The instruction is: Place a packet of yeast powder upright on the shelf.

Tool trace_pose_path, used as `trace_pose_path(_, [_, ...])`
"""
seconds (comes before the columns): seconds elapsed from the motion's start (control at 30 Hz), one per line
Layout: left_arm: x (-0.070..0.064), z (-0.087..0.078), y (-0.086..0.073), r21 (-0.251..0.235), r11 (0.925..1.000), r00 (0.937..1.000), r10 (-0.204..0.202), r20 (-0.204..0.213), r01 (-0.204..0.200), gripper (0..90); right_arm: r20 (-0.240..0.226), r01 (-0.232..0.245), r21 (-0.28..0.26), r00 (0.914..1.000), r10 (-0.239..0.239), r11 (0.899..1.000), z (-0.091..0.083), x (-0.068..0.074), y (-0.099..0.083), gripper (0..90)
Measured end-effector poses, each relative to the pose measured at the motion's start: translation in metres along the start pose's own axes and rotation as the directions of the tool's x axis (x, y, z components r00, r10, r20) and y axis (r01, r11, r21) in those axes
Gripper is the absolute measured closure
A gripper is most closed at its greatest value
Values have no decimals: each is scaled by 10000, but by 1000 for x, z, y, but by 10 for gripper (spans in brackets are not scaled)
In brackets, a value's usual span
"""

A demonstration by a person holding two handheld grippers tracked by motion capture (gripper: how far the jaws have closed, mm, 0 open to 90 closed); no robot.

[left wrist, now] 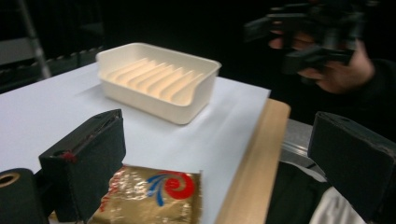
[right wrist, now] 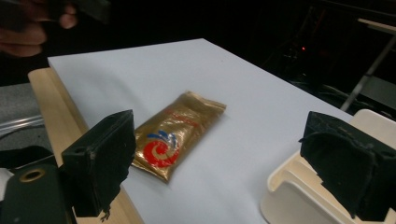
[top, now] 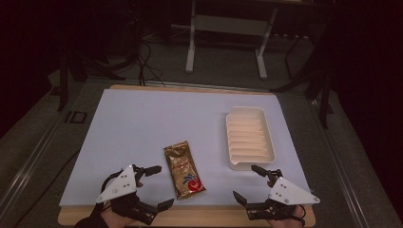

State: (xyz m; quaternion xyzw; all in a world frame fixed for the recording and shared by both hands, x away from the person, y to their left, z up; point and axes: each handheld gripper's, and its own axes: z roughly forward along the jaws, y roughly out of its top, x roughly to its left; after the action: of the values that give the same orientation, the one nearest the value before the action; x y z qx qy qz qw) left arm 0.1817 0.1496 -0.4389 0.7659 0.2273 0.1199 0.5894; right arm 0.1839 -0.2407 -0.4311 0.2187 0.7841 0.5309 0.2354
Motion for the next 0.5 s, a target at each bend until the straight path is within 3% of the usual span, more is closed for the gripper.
trace_pose_path(0.1, [7,4,8,196,9998,9992,12,-388,-4,49,75,-14,-51,10000,14,10000,0,0,0,106])
trace_pose_path(0.2, [12,5,12,286,9996,9988,37,-489,-23,49,85,-124,-74,9999,125,9999,0,-2,0,107])
trace_pose_path(0.23, [17,6,18,363,9992,9972,169,-731,-143,49,83,-146,-90,9999,147,9999,0,-3,0,119])
trace_pose_path(0.4, [32,11,26,486,9988,9950,-64,-995,112,51,105,-207,-100,9997,208,9997,0,-5,0,127])
trace_pose_path(0.5, [47,18,30,553,9982,9920,-164,-1250,235,58,92,-167,-184,9998,169,9997,-1,-3,1,129])
